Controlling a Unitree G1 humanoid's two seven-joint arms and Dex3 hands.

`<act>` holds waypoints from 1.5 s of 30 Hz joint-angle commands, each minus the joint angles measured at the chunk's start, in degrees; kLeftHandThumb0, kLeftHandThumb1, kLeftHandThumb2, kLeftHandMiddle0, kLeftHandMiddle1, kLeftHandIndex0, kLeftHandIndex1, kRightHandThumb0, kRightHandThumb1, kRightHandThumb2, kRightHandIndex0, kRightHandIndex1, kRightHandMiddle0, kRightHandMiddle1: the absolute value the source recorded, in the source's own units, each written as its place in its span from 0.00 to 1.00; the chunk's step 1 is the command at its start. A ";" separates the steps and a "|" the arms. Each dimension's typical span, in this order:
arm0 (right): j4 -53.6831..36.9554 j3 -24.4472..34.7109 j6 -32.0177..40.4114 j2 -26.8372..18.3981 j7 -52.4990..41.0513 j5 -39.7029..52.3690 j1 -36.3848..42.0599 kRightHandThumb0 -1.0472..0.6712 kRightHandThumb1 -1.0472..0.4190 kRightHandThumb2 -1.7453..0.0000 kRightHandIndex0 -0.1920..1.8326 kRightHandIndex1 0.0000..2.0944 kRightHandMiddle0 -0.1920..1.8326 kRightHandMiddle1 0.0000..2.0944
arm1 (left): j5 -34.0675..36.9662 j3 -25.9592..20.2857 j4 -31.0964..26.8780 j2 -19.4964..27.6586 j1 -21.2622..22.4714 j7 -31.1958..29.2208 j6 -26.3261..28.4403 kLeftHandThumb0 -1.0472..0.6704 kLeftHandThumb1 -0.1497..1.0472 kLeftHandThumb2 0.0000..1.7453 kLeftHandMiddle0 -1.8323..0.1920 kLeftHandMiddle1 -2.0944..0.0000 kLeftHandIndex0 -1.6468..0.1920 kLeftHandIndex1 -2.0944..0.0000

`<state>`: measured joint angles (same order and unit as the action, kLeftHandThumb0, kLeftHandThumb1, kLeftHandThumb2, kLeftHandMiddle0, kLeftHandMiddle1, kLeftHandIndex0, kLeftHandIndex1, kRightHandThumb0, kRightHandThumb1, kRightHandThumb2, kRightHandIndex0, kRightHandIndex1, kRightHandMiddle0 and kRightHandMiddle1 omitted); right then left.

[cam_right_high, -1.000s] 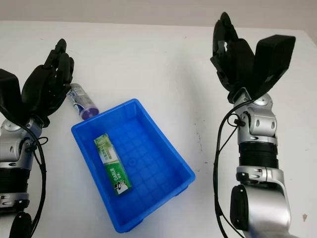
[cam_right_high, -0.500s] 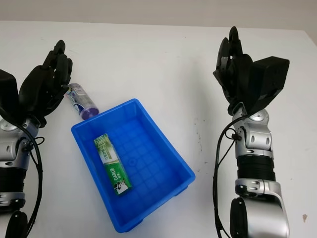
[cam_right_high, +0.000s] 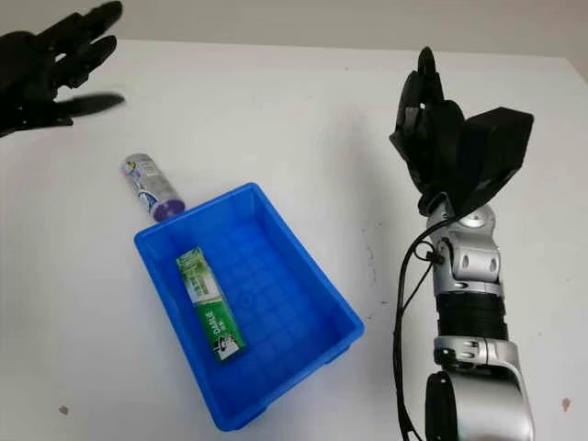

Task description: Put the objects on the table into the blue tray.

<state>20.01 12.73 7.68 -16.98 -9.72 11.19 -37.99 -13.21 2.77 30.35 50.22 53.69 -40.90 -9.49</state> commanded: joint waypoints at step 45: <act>-2.83 0.61 0.67 0.66 -0.06 1.30 1.07 0.18 0.00 0.54 0.00 0.00 0.00 0.00 | -48.61 31.04 23.77 2.63 8.50 44.57 -43.88 0.41 0.95 0.05 0.73 0.93 0.72 0.91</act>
<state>18.71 12.77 8.89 -15.96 -9.73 12.24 -37.59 -59.44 31.67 54.91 52.13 62.20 1.17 -52.79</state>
